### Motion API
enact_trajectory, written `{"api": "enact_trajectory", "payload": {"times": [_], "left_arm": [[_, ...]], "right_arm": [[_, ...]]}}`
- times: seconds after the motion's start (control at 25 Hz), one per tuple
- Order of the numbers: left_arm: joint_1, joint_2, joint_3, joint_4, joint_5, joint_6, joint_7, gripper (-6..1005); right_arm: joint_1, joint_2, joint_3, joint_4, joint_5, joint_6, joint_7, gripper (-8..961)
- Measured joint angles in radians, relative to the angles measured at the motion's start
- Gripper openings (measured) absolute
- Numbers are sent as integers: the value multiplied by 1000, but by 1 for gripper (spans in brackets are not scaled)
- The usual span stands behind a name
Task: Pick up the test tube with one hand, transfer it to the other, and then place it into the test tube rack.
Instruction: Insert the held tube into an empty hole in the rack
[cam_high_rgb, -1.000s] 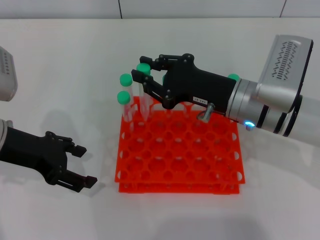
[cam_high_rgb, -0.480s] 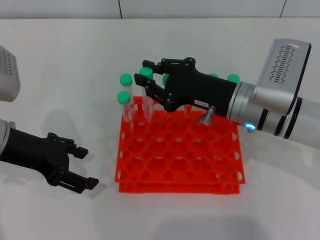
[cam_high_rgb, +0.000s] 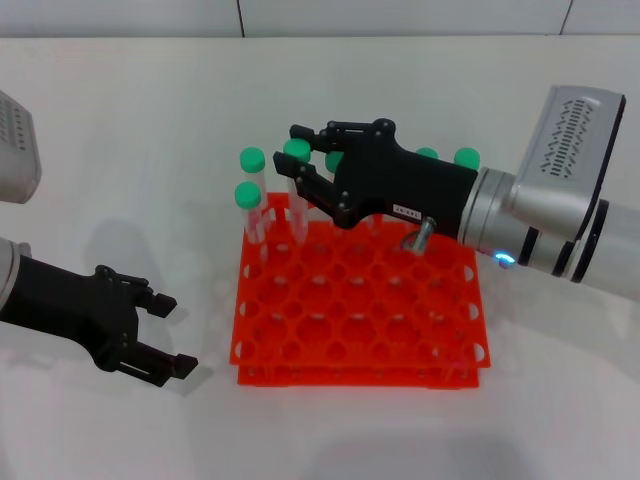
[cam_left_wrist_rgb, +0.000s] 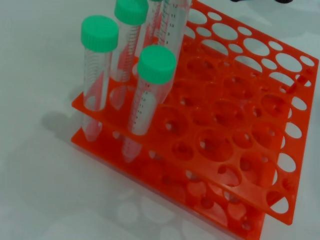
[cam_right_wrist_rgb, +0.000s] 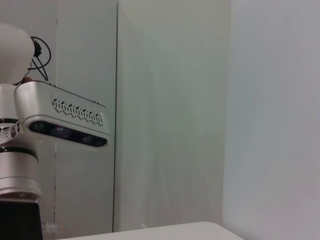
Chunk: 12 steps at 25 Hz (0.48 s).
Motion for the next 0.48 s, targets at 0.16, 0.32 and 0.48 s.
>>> {"api": "enact_trajectory", "payload": {"times": [0.16,0.32,0.48], "left_arm": [[0,0,0,0,0,0,0,865],[0,0,0,-2,0,0,0,865],[0,0,0,-4,0,-1,0,865]], "right_arm": [[-6,0,0,0,0,-6,-7,270],[-9,0,0,1,0,-8,-14,270],[-10,0,-1,3,0,-9,-24,270]]}}
